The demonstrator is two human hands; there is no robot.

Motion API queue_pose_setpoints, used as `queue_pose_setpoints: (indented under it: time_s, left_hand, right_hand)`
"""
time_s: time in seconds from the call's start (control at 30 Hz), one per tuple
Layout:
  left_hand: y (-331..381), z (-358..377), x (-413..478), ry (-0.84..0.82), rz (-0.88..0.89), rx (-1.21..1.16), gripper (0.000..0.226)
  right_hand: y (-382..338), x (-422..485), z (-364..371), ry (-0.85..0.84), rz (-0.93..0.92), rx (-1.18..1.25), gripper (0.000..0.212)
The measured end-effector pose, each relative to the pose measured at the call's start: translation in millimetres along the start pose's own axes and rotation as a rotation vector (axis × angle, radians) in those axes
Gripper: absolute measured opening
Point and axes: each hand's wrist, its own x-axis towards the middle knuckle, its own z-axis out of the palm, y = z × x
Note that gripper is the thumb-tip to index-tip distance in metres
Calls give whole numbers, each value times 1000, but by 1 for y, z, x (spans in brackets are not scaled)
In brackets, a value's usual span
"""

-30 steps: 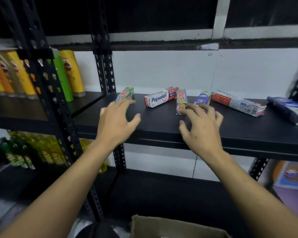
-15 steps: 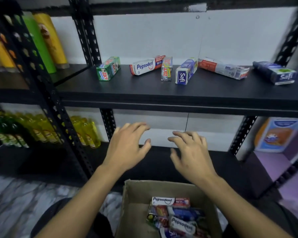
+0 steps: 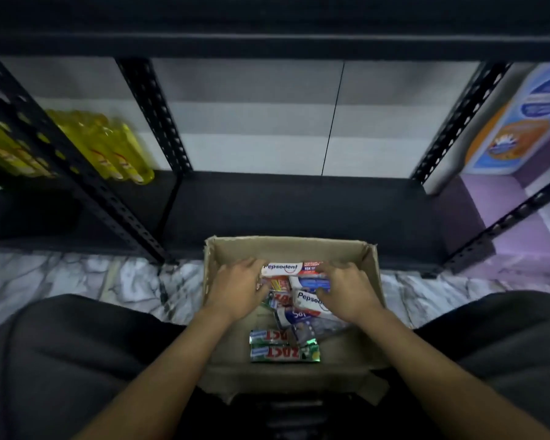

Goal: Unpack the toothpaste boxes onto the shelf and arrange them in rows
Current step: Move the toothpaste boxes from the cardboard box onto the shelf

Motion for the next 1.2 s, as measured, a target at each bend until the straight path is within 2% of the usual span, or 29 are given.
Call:
queue_pose_setpoints:
  time_s: [0.3, 0.43, 0.6, 0.77, 0.9, 0.97, 1.03, 1.13, 1.2]
  left_hand:
    - [-24, 96, -9, -350, -189, -164, 44]
    - [-27, 119, 5, -387, -248, -226, 43]
    - [-16, 143, 25, -377, -313, -351, 33]
    - [-26, 167, 27, -315, -503, -449, 37]
    - [-35, 170, 37, -146, -641, -496, 40]
    - [-40, 170, 47, -23, -636, -490, 35]
    - [-42, 170, 60, 25, -592, -412, 32]
    - [-44, 168, 82, 10, -552, -322, 38]
    - [-46, 171, 97, -22, -569, -416, 41]
  right_hand:
    - [52, 1, 84, -294, 137, 149, 40]
    - [63, 10, 101, -300, 188, 247, 46]
    - [67, 36, 123, -306, 277, 324, 61]
    - [74, 52, 145, -325, 311, 272, 73]
    - [75, 56, 159, -357, 311, 251, 68]
    - [77, 57, 163, -322, 305, 198, 64]
    - [78, 58, 164, -313, 305, 151, 63]
    - [78, 58, 163, -349, 298, 127, 64]
    - [79, 58, 162, -376, 288, 127, 65]
